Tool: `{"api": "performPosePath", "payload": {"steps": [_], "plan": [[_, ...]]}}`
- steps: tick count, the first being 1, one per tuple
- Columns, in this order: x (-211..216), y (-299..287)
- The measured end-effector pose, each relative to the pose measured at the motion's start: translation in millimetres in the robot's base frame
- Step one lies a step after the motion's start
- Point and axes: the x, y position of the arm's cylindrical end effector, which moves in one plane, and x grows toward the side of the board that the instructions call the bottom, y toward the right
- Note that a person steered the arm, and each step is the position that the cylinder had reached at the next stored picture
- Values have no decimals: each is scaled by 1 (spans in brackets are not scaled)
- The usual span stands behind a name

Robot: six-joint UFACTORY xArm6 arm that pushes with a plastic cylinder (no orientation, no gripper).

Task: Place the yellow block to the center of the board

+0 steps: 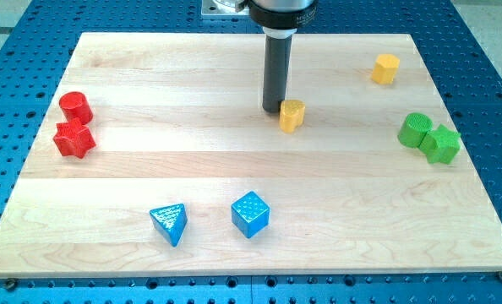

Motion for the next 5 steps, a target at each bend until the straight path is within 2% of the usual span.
{"api": "performPosePath", "payload": {"steps": [1, 2, 3, 4, 5], "plan": [[-14, 72], [7, 75], [28, 3], [56, 1], [83, -69]]}}
